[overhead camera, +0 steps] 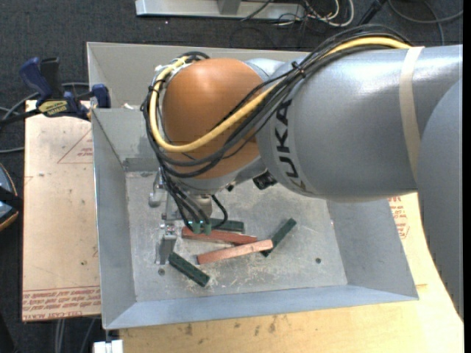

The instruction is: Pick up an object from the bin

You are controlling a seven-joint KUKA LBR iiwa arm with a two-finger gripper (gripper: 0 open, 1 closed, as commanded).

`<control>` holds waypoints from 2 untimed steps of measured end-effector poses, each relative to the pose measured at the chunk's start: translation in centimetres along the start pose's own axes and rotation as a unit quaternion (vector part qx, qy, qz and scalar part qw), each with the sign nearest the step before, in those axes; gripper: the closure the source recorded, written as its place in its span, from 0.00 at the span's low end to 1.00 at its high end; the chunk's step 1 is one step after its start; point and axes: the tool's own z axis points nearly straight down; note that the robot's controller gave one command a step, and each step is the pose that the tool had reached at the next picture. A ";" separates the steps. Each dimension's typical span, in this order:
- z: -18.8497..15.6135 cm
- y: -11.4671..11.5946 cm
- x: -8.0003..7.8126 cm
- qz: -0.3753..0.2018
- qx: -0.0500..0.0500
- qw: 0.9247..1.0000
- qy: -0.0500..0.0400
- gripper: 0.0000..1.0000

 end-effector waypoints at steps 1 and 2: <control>-0.4 -0.1 -0.2 0.002 -0.001 1.000 -0.004 0.00; 7.0 -3.7 0.6 -0.016 -0.002 1.000 -0.005 0.00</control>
Offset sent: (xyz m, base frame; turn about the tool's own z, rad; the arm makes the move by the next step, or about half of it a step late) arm -0.0191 -0.0880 -0.1708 -0.0773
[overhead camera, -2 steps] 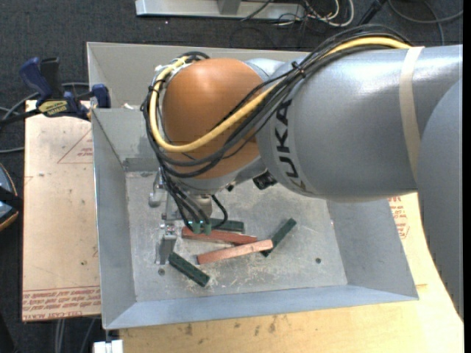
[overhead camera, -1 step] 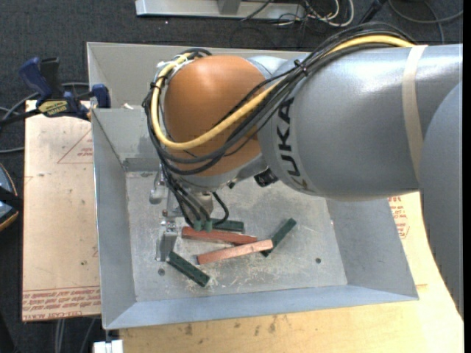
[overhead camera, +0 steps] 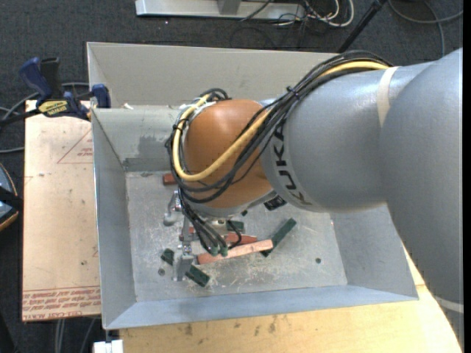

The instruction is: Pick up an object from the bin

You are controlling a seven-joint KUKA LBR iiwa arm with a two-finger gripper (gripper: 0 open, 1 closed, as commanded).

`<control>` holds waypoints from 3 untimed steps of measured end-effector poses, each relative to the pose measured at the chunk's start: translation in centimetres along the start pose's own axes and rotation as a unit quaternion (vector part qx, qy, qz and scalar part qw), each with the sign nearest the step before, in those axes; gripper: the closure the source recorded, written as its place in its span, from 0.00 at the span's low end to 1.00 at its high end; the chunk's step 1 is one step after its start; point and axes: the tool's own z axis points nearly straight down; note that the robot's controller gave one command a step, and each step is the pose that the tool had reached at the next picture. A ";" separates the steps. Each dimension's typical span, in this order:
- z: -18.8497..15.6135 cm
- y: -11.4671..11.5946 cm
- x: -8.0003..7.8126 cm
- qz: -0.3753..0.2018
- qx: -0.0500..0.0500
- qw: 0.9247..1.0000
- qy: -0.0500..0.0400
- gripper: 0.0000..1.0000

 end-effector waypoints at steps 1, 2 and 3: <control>1.1 -4.0 1.6 0.009 0.002 1.000 0.002 0.00; 3.4 -5.6 1.9 0.065 0.001 0.998 0.001 0.00; 9.7 -4.7 1.7 0.070 -0.001 0.998 -0.007 0.00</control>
Offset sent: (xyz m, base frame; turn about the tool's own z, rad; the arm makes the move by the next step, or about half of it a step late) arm -0.0189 -0.0644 -0.0417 0.1713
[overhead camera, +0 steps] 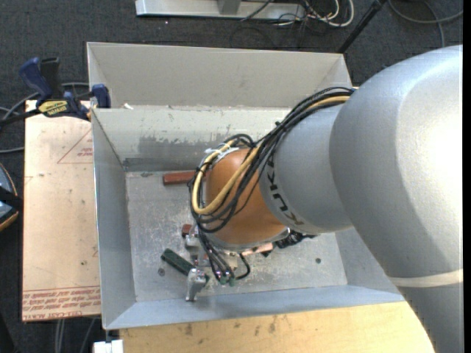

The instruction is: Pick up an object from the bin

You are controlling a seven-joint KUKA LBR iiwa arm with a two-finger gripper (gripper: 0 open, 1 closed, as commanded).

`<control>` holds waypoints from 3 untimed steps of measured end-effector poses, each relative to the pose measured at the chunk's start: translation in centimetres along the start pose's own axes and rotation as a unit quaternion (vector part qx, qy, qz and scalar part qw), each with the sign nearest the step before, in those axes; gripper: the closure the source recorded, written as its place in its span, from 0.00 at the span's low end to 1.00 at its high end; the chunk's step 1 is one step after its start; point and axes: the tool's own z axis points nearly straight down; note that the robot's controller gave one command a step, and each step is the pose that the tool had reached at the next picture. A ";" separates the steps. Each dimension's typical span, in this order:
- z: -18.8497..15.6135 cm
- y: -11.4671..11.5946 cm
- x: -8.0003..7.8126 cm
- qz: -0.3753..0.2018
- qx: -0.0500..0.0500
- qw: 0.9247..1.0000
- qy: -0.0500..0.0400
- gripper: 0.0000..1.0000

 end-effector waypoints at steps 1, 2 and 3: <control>-0.3 0.6 0.1 0.016 -0.001 1.000 0.002 1.00; -0.3 0.6 0.1 0.016 -0.001 1.000 0.002 1.00; -0.7 0.6 0.2 0.016 0.000 1.000 0.004 1.00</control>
Offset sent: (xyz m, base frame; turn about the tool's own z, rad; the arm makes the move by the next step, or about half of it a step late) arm 0.0000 0.0000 0.0000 0.0000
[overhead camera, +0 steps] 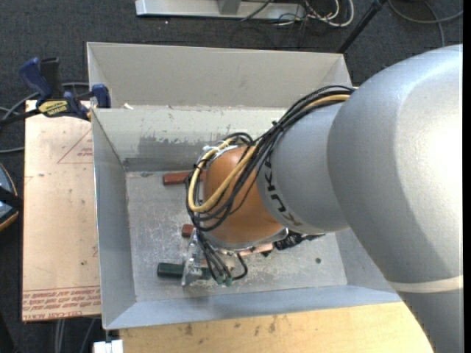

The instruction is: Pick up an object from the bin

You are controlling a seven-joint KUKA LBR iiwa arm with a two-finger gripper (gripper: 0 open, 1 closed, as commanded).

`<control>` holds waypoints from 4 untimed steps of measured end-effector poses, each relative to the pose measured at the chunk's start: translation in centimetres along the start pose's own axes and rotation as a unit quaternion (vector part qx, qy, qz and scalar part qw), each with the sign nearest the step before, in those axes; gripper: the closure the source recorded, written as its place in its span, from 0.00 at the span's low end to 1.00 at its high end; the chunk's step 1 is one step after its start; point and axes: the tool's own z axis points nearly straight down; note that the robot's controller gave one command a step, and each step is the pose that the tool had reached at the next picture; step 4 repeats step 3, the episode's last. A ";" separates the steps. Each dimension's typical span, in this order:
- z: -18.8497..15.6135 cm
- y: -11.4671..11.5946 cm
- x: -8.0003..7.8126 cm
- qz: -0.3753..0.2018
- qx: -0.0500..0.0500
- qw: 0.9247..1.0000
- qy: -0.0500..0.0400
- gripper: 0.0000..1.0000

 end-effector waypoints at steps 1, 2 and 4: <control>-1.7 -0.1 0.3 0.000 0.003 1.000 0.006 1.00; -3.8 -0.1 0.2 0.000 0.003 1.000 0.005 1.00; -5.2 0.0 0.1 0.000 0.002 1.000 0.003 1.00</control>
Offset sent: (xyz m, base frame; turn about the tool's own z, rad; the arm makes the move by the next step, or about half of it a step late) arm 0.0001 0.0000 0.0296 0.0000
